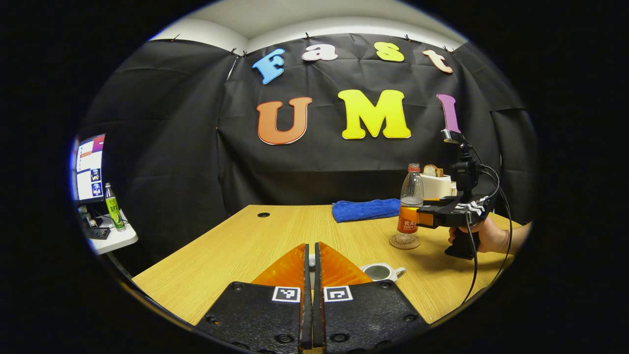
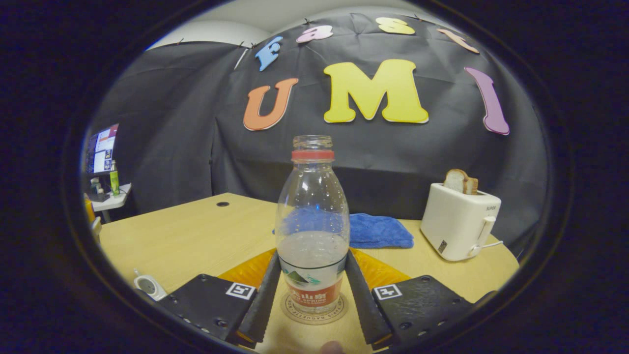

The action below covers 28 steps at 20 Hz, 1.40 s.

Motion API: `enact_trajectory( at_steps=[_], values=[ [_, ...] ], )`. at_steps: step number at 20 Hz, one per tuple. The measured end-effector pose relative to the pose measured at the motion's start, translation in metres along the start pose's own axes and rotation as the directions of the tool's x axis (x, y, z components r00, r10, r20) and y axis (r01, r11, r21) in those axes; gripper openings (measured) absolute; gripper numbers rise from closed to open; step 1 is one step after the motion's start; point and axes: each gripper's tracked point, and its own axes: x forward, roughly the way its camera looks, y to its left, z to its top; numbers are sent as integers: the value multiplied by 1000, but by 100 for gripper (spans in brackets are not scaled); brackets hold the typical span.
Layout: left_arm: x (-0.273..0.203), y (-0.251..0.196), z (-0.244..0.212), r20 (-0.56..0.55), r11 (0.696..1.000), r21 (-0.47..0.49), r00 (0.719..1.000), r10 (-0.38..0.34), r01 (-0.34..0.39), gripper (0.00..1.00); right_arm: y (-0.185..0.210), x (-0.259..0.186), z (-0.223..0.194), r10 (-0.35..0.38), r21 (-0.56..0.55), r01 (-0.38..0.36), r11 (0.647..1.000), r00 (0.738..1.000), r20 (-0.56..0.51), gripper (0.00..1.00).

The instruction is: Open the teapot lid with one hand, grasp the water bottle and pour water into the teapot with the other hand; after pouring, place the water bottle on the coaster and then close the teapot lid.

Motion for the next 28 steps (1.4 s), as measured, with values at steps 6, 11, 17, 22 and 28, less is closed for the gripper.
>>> enact_trajectory(
  at_steps=[6,11,17,22,28],
  values=[
    [2,-2,0,5,1000,4,1000,1,-1,3,-4,1,-6,-3,11,3,1000,1000,-15,76],
    [-1,-10,5,17,1000,16,1000,-13,12,3,-7,-6,-9,-12,21,13,1000,999,-36,95],
    [-1,-28,12,46,999,7,998,-42,42,4,-22,-55,-22,-28,100,35,994,997,-66,95],
    [18,-66,-1,27,993,-19,993,-119,120,4,-46,-128,-24,-103,84,104,991,995,-9,95],
    [36,-101,-24,-19,984,-24,984,-175,174,4,-92,-183,-38,-241,42,240,970,970,43,96]
  ],
)
